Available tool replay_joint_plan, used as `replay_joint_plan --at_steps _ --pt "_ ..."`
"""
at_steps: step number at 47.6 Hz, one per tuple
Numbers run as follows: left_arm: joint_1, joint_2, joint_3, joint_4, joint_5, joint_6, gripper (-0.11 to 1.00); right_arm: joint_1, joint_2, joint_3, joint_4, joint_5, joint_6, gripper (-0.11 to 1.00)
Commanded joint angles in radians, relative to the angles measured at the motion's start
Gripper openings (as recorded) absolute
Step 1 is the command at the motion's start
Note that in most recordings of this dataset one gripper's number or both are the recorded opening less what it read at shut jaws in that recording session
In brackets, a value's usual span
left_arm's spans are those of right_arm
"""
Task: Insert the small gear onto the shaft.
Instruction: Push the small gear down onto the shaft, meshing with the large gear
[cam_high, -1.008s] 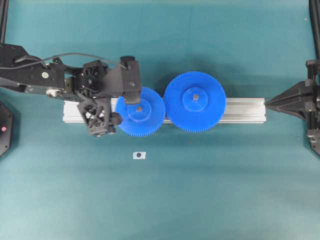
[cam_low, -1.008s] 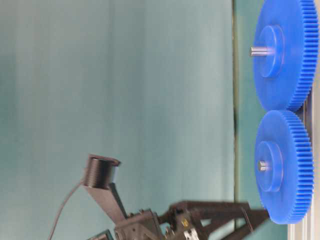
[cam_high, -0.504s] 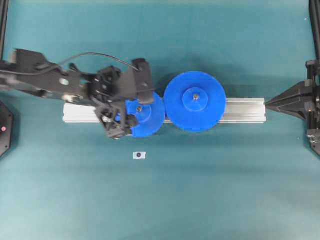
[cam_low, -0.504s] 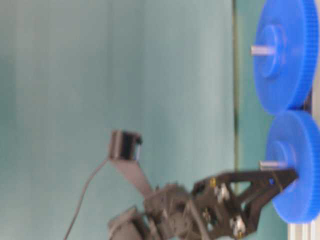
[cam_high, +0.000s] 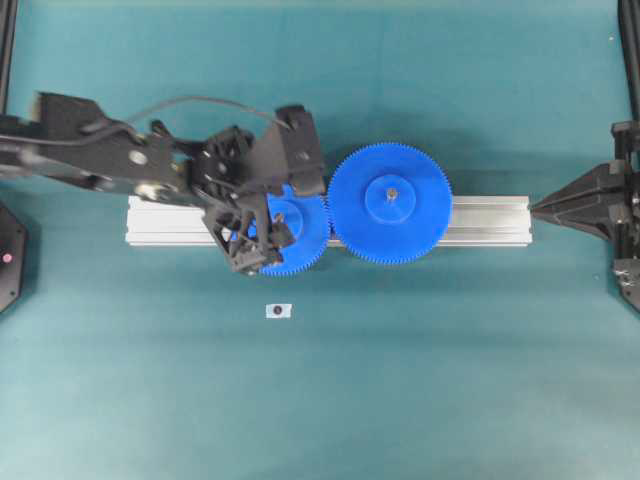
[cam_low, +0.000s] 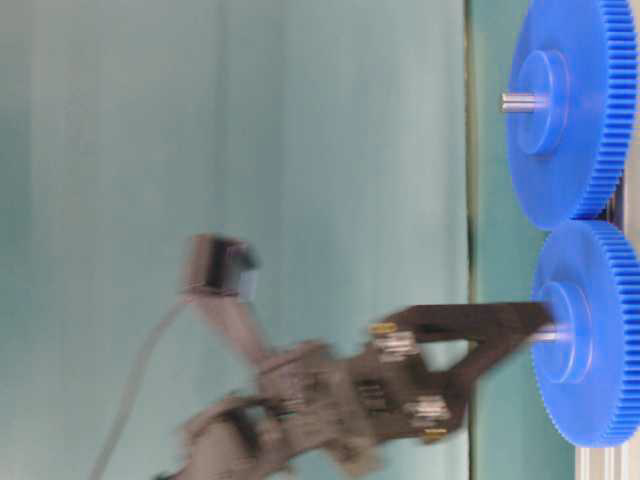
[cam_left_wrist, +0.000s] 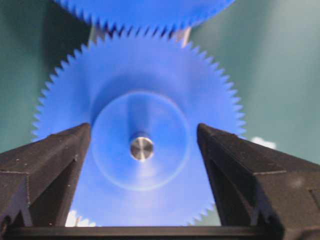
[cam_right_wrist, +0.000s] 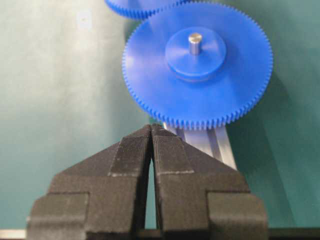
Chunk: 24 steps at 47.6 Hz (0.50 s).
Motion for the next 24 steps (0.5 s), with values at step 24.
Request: replay_joint_plan --at_steps 24 --pt "-0.003 -0.367 0.109 0.002 -0.005 0.063 0.84 -0.015 -0.015 -0.009 0.002 -0.005 0.008 0.07"
